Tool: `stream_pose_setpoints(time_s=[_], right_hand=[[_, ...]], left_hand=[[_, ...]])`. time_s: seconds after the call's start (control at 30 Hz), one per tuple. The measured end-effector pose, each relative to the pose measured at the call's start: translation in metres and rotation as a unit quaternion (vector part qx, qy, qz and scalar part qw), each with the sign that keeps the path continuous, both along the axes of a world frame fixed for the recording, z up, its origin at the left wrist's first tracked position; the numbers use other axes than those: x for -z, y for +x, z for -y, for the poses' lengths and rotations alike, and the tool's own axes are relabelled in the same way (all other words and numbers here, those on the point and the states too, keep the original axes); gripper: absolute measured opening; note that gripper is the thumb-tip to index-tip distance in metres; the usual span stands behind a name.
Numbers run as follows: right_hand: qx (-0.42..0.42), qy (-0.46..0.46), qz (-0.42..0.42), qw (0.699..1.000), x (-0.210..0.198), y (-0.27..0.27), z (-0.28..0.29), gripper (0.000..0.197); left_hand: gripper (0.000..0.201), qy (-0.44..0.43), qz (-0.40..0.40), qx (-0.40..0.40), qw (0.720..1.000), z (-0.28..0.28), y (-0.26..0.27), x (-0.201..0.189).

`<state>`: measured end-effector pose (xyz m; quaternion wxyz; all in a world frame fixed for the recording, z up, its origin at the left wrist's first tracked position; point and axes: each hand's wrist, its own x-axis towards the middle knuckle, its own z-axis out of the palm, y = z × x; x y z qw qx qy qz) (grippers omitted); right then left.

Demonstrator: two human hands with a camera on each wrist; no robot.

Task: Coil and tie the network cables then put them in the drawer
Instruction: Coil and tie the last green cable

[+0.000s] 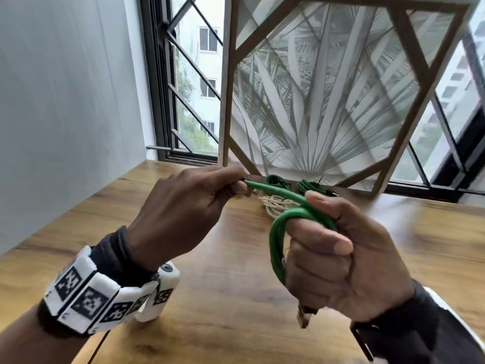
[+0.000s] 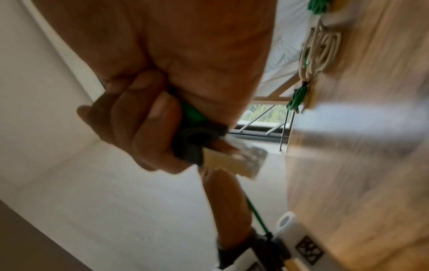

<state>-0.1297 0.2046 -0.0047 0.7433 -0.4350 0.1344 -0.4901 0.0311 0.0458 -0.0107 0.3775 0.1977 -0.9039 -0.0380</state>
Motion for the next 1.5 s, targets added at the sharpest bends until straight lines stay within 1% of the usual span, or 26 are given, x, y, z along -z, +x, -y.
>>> stream_pose_setpoints(time_s=[0.07,0.17,0.23,0.3,0.33,0.43,0.5,0.57,0.63,0.67,0.77,0.83,0.9,0.93,0.97,1.0,1.07,1.1,1.13,1.23,1.3,1.37,1.43,1.5], right_hand=[[0.024,-0.016,0.078,0.997,-0.007,-0.002,-0.002,0.043],[0.089,-0.039,0.17,0.981,-0.014,-0.014,-0.005,0.042],[0.15,-0.037,0.22,0.963,-0.014,-0.025,-0.005,0.037],[0.214,-0.033,0.267,0.939,-0.013,-0.034,-0.004,0.027],[0.244,-0.03,0.284,0.927,-0.012,-0.038,-0.003,0.025],[0.316,-0.037,0.309,0.896,-0.008,-0.042,0.003,0.03],[0.365,-0.054,0.302,0.879,-0.007,-0.044,0.006,0.031],[0.406,-0.075,0.274,0.869,-0.007,-0.044,0.01,0.029],[0.445,-0.091,0.218,0.864,-0.006,-0.044,0.012,0.026],[0.462,-0.095,0.184,0.862,-0.005,-0.044,0.014,0.025],[0.489,-0.091,0.112,0.861,0.002,-0.043,0.021,0.021],[0.492,-0.074,0.071,0.864,0.007,-0.039,0.025,0.022],[0.499,-0.066,-0.003,0.864,0.013,-0.035,0.026,0.023],[0.506,-0.069,-0.056,0.858,0.015,-0.032,0.026,0.023],[0.515,-0.077,-0.115,0.846,0.017,-0.029,0.026,0.023],[0.525,-0.09,-0.181,0.827,0.02,-0.027,0.026,0.024],[0.531,-0.118,-0.313,0.779,0.023,-0.02,0.024,0.024],[0.521,-0.128,-0.358,0.764,0.025,-0.016,0.023,0.024],[0.505,-0.128,-0.38,0.764,0.025,-0.012,0.021,0.025],[0.438,-0.092,-0.389,0.805,0.022,-0.007,0.015,0.034],[0.396,-0.077,-0.412,0.817,0.02,-0.009,0.012,0.042],[0.353,-0.06,-0.416,0.836,0.019,-0.012,0.01,0.046],[0.307,-0.035,-0.404,0.861,0.016,-0.015,0.008,0.045],[0.276,-0.001,-0.363,0.89,0.012,-0.018,0.006,0.039]], left_hand=[[0.03,0.024,0.047,-0.007,0.999,0.0,-0.001,0.002],[0.04,0.051,0.106,0.028,0.993,-0.005,0.0,0.0],[0.045,0.056,0.158,0.054,0.984,-0.007,0.0,0.001],[0.048,0.047,0.195,0.069,0.977,-0.006,0.0,0.004],[0.051,0.053,0.208,0.081,0.973,-0.007,0.0,0.005],[0.062,0.064,0.245,0.133,0.958,-0.008,-0.004,0.006],[0.067,0.043,0.235,0.169,0.956,-0.007,-0.004,0.007],[0.059,0.021,0.201,0.199,0.959,-0.007,-0.003,0.007],[0.044,-0.003,0.18,0.21,0.961,-0.008,-0.004,0.008],[0.04,-0.011,0.174,0.217,0.96,-0.01,-0.006,0.007],[0.042,-0.06,0.165,0.226,0.958,-0.014,-0.007,0.005],[0.044,-0.105,0.165,0.22,0.956,-0.015,-0.005,0.004],[0.036,-0.141,0.156,0.21,0.955,-0.015,-0.004,0.001],[0.031,-0.156,0.142,0.205,0.956,-0.015,-0.003,-0.001],[0.028,-0.173,0.123,0.201,0.956,-0.016,-0.002,-0.003],[0.026,-0.19,0.099,0.197,0.957,-0.018,0.0,-0.004],[0.022,-0.22,0.049,0.193,0.955,-0.022,0.003,-0.008],[0.02,-0.231,0.026,0.194,0.953,-0.024,0.005,-0.009],[0.019,-0.24,0.008,0.196,0.951,-0.025,0.007,-0.01],[0.02,-0.248,-0.015,0.191,0.95,-0.021,0.011,-0.01],[0.019,-0.242,-0.029,0.186,0.952,-0.018,0.012,-0.01],[0.016,-0.231,-0.04,0.187,0.954,-0.017,0.013,-0.009],[0.014,-0.204,-0.05,0.197,0.958,-0.017,0.011,-0.008],[0.014,-0.146,-0.056,0.213,0.964,-0.016,0.008,-0.007]])
